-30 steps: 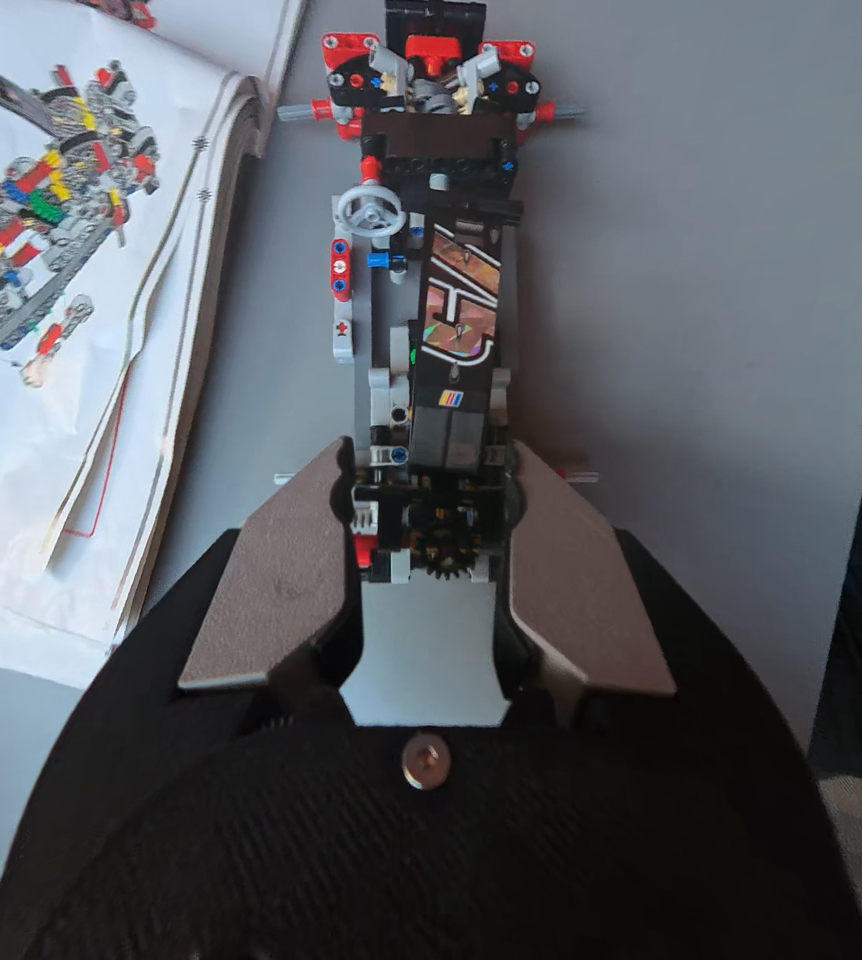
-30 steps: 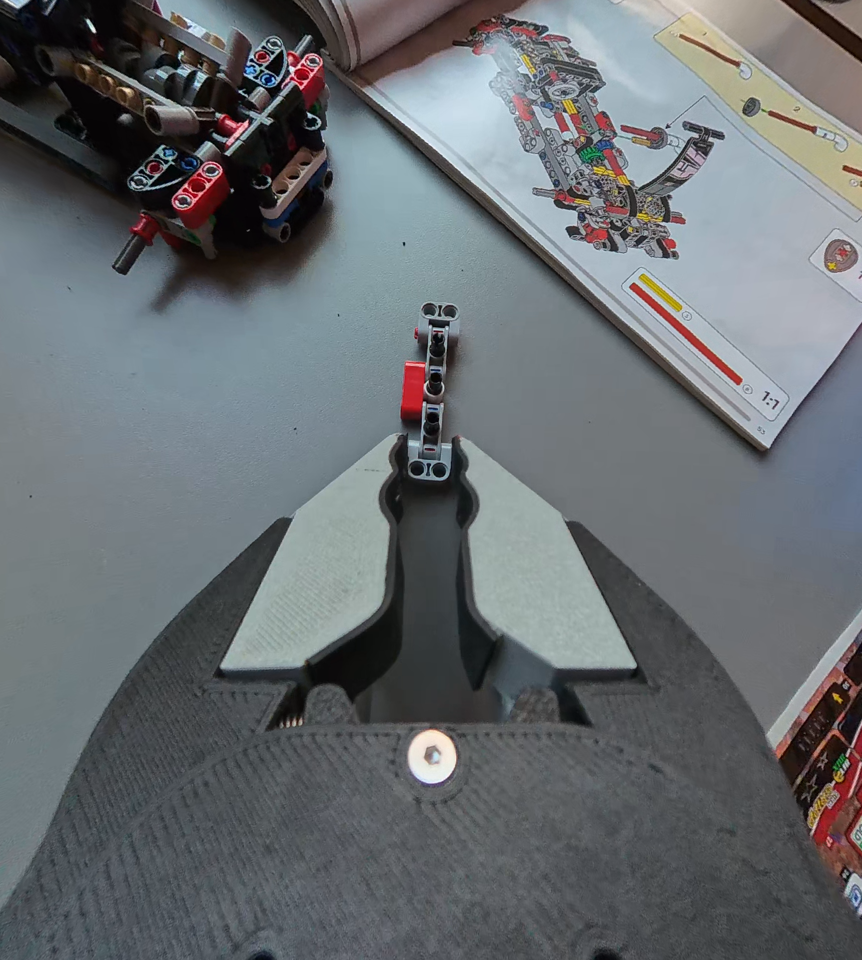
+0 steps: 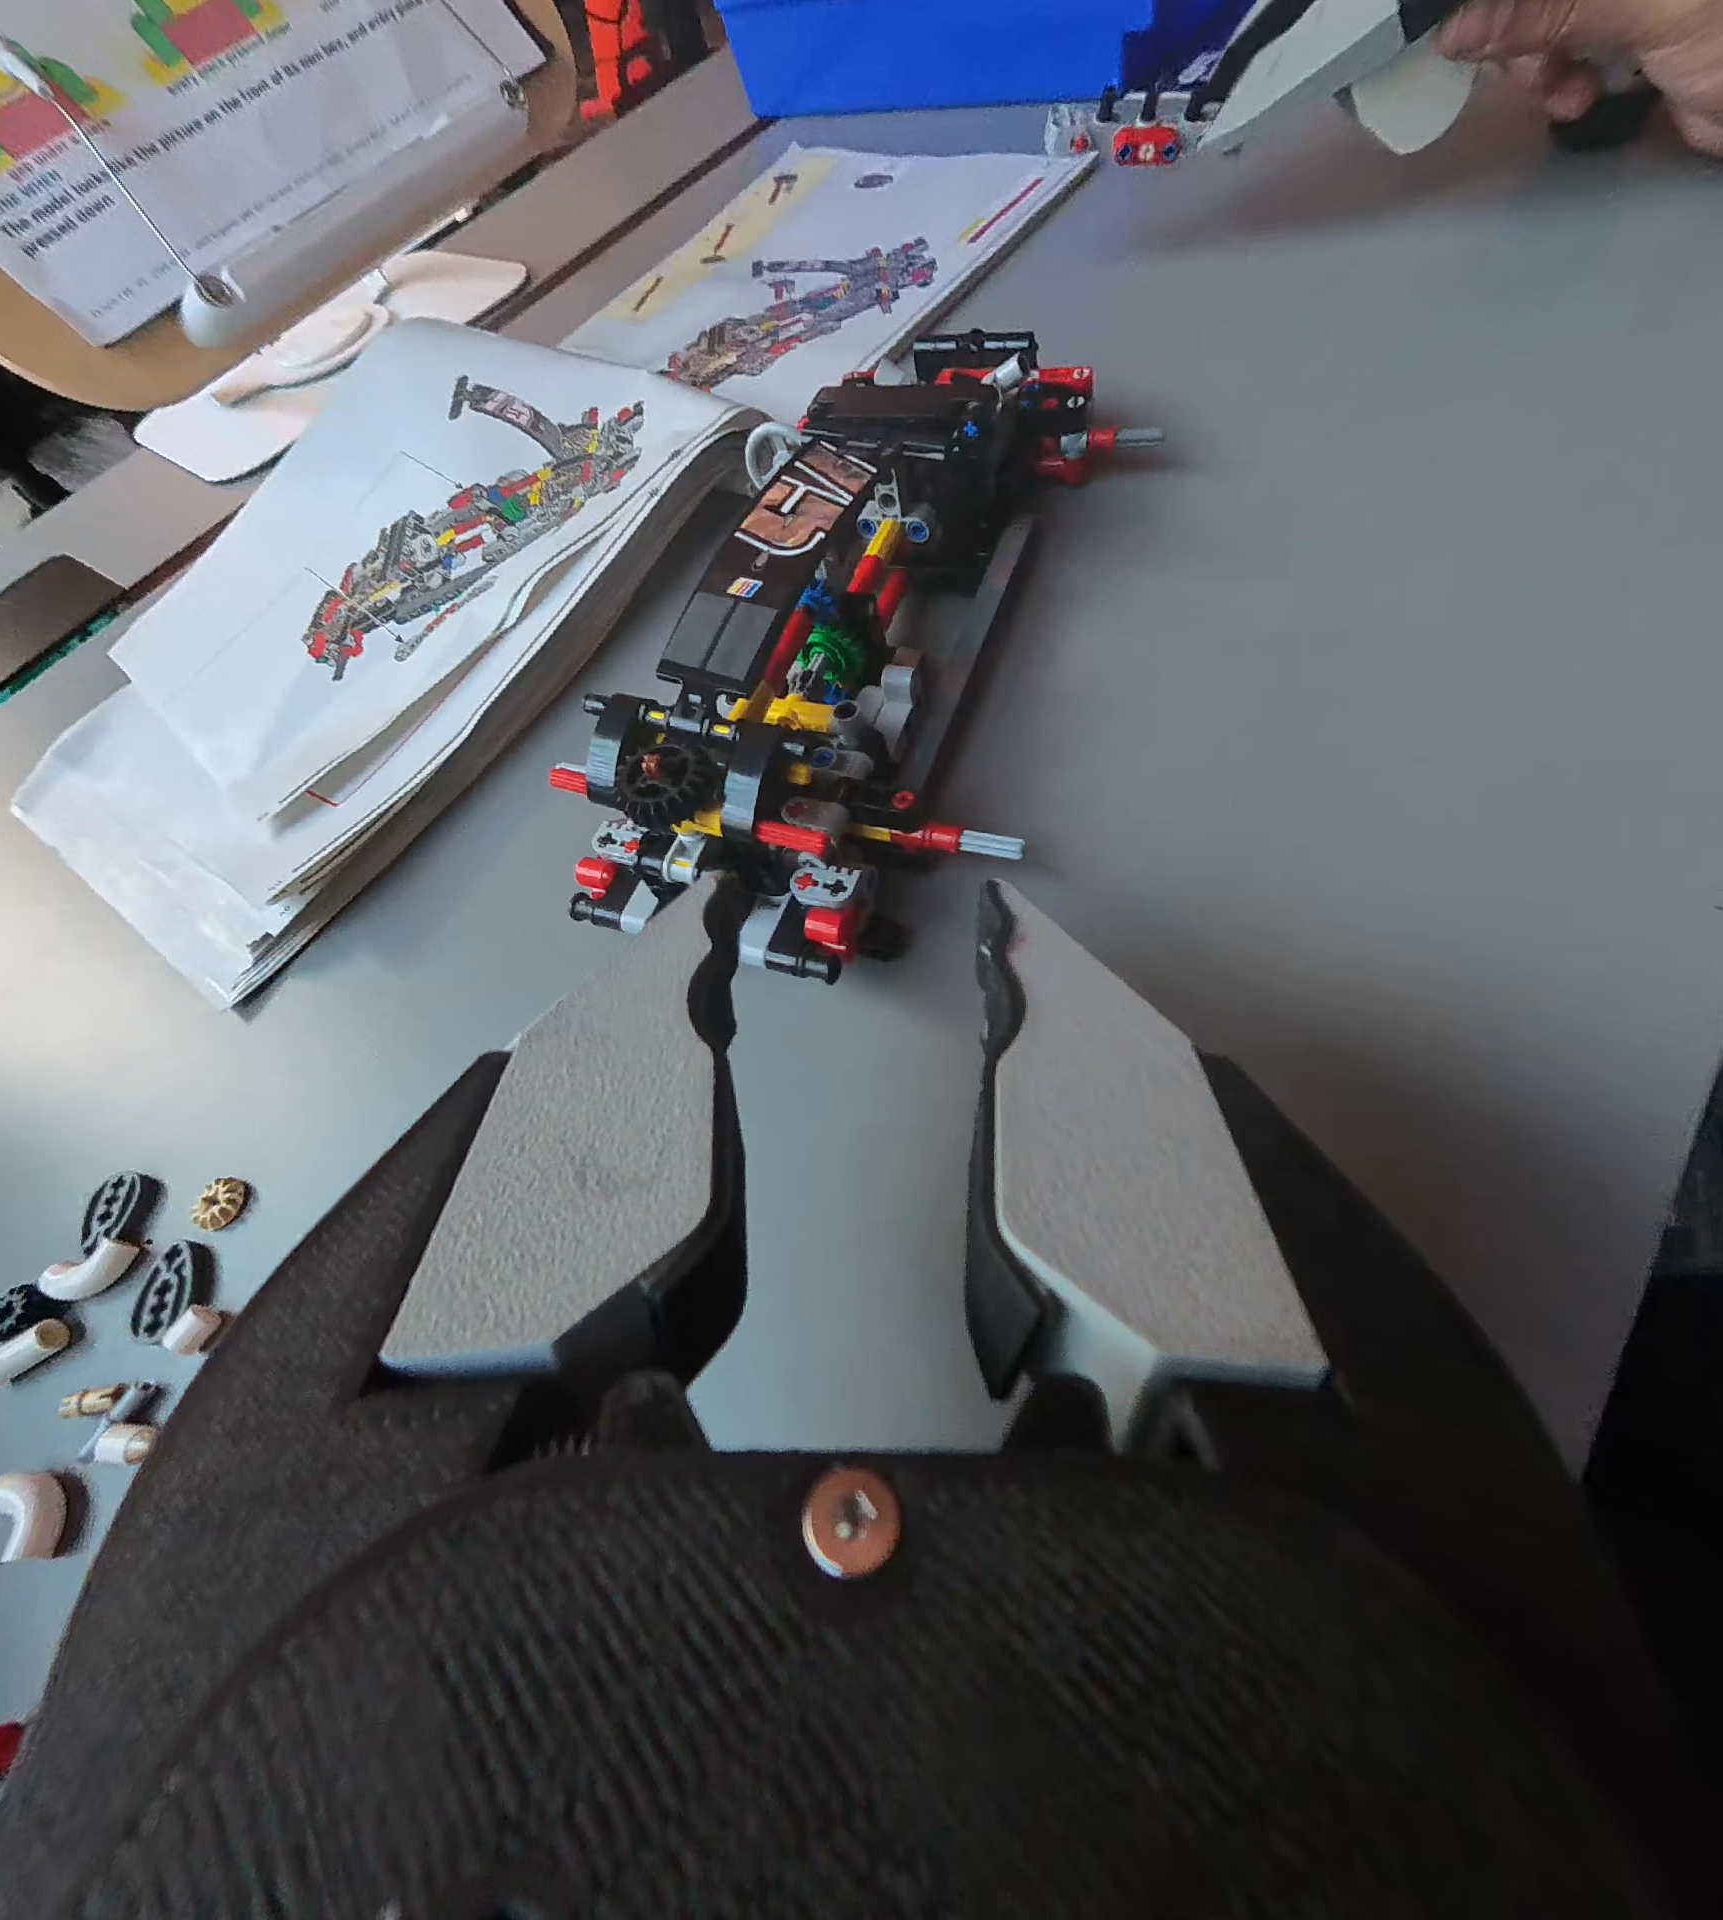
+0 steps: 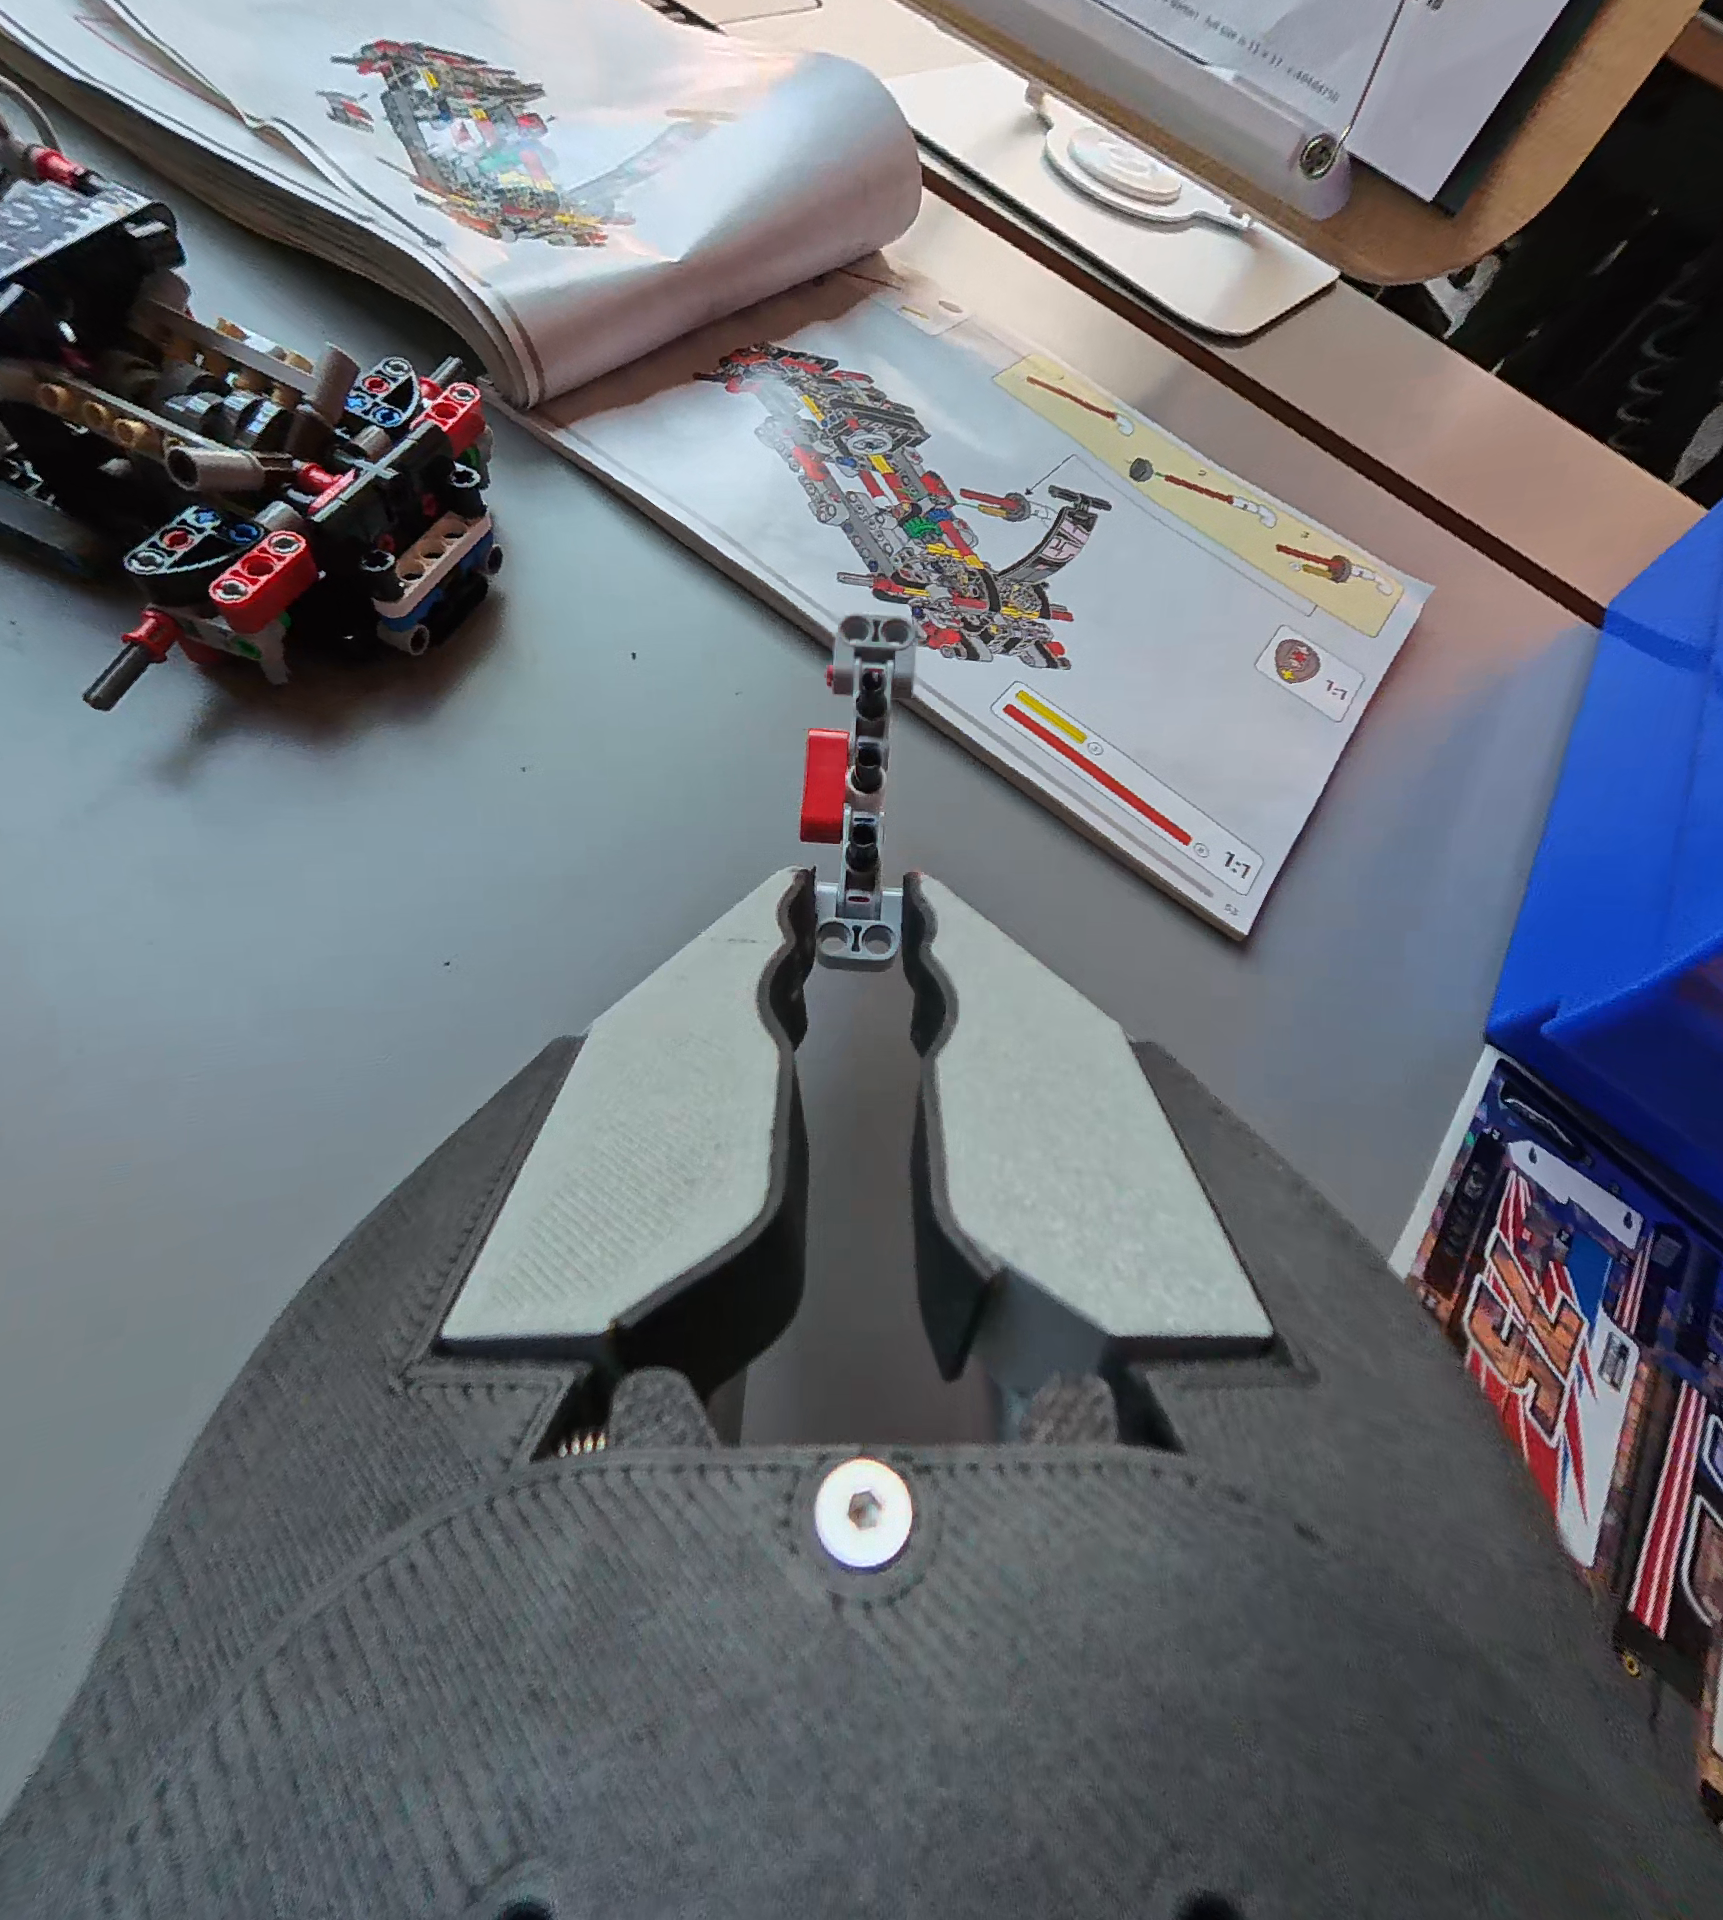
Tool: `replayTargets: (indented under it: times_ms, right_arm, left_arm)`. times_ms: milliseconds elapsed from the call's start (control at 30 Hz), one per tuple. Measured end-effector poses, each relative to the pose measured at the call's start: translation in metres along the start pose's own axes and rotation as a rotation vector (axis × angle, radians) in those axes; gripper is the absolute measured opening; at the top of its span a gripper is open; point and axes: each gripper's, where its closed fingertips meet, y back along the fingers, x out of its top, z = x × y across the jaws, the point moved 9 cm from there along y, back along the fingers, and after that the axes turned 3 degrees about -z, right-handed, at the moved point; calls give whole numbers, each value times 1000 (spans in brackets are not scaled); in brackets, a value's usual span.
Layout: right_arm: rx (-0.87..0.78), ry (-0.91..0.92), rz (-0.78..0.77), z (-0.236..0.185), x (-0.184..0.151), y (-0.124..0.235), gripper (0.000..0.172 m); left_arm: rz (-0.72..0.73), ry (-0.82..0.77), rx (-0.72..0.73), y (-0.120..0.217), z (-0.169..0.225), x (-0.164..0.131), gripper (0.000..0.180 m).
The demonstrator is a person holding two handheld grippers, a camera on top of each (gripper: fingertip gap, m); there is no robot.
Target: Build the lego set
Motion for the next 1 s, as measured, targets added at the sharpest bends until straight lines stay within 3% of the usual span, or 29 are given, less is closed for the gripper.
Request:
replayTargets:
  times_ms: [300, 467, 1000]
  right_arm:
    - [-120, 36, -15, 8, 1, -4, 13]
    - [-153, 34, -38, 13, 1, -9, 13]
    - [-110, 20, -13, 21, 8, -22, 13]
  left_arm:
    - [57, -42, 12, -3, -12, 2, 33]
    - [74, 18, -4, -3, -20, 2, 33]
    - [121, 135, -24, -1, -39, 0, 30]
